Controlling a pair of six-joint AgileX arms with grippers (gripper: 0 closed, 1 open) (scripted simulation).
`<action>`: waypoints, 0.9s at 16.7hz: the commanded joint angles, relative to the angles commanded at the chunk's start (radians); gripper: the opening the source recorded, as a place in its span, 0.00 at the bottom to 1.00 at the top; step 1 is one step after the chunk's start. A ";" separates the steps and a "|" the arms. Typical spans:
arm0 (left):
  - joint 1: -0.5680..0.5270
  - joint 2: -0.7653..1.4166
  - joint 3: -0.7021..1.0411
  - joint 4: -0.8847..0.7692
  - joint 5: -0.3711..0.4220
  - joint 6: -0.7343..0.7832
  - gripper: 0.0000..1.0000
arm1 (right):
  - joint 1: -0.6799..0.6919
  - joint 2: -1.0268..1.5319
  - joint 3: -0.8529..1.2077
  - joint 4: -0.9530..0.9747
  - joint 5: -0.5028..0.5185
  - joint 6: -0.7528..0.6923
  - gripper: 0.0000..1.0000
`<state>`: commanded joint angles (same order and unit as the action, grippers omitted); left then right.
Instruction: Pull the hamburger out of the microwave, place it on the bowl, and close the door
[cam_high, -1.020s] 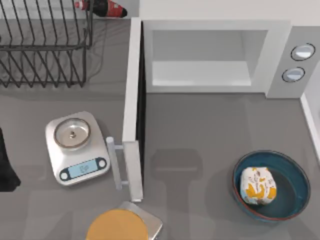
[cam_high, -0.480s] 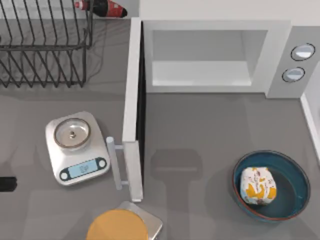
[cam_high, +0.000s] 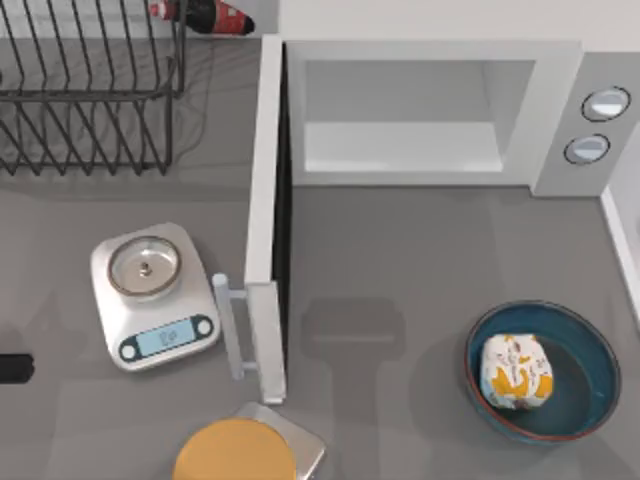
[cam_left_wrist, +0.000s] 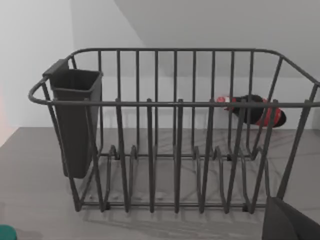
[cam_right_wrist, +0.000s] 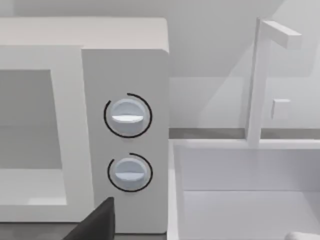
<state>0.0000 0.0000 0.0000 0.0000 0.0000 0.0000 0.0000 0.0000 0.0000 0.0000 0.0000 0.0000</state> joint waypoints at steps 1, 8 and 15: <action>0.000 0.000 0.000 0.000 0.000 0.000 0.00 | 0.000 0.000 0.000 0.000 0.000 0.000 1.00; 0.077 -0.033 0.050 -0.077 0.077 -0.001 0.00 | 0.000 0.000 0.000 0.000 0.000 0.000 1.00; 0.221 -0.087 0.134 -0.221 0.221 -0.001 0.00 | 0.000 0.000 0.000 0.000 0.000 0.000 1.00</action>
<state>0.2209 -0.0874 0.1335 -0.2206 0.2210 -0.0014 0.0000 0.0000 0.0000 0.0000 0.0000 0.0000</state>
